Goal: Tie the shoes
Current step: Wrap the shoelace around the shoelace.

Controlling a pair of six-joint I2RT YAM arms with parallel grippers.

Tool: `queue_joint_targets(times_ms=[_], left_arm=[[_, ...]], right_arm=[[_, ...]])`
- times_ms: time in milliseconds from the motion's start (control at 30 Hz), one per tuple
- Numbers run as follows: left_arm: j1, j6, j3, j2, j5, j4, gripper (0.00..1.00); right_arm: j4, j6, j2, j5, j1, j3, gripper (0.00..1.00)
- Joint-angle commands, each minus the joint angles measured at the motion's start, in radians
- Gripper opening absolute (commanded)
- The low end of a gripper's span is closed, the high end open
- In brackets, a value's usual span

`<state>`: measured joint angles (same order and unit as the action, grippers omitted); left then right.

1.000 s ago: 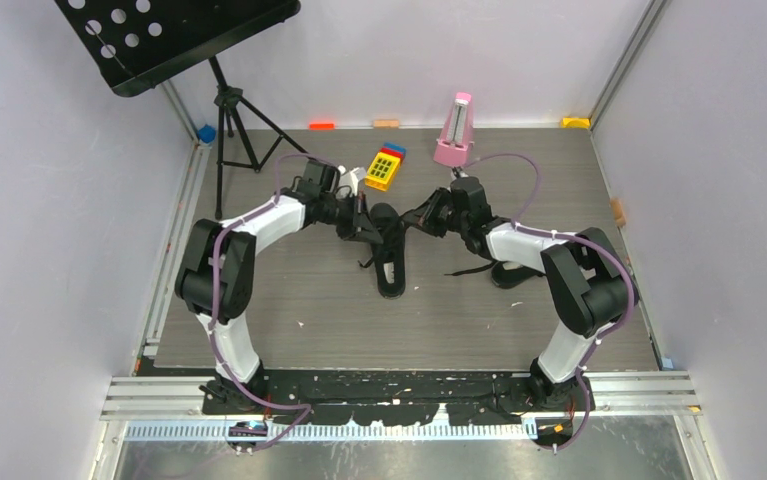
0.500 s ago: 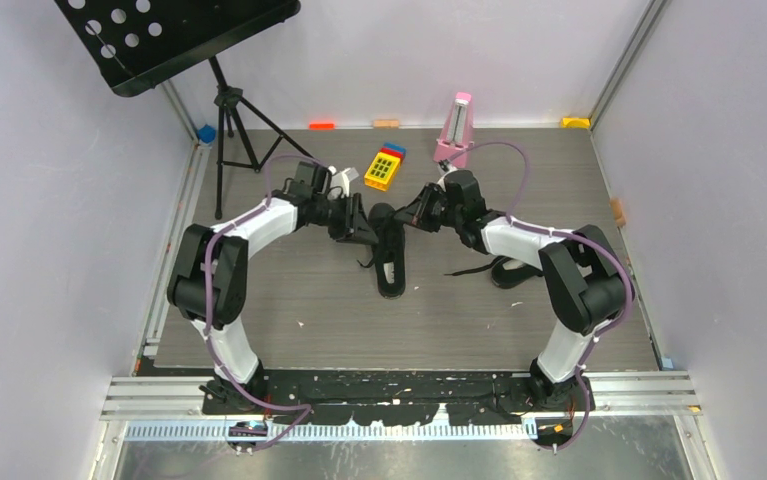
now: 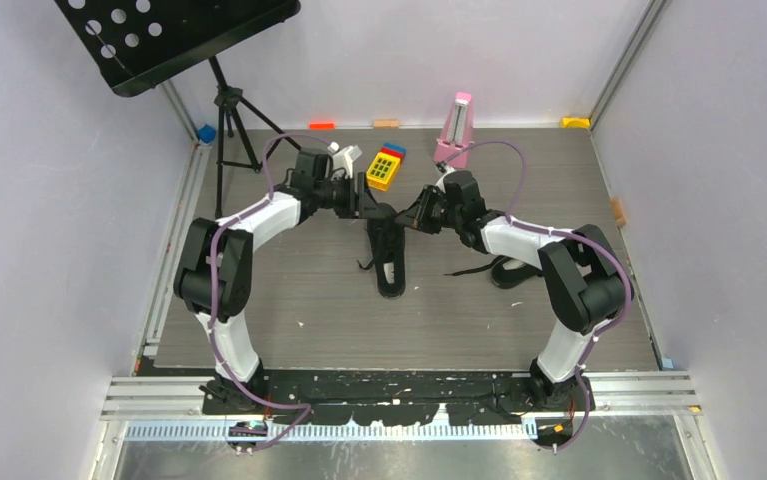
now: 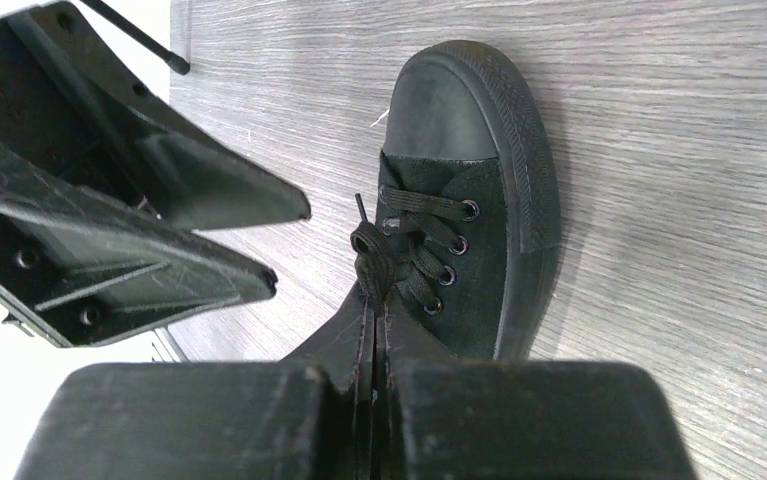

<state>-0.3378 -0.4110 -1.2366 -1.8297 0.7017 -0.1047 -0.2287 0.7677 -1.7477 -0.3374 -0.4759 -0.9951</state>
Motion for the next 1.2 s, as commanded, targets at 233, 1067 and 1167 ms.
queue_joint_targets(times_ms=[233,1067,1167], left_arm=[[-0.005,0.063,-0.138,-0.114,0.07,0.107,0.45],[0.008,-0.051,-0.089,-0.136,0.189,0.163,0.33],[0.014,-0.048,-0.063,-0.118,0.194,0.169,0.33]], right_arm=[[-0.021,-0.024,-0.01,-0.022,-0.004,-0.052,0.0],[-0.021,-0.019,-0.016,-0.031,-0.004,-0.065,0.0],[-0.021,-0.019,-0.013,-0.031,-0.005,-0.065,0.0]])
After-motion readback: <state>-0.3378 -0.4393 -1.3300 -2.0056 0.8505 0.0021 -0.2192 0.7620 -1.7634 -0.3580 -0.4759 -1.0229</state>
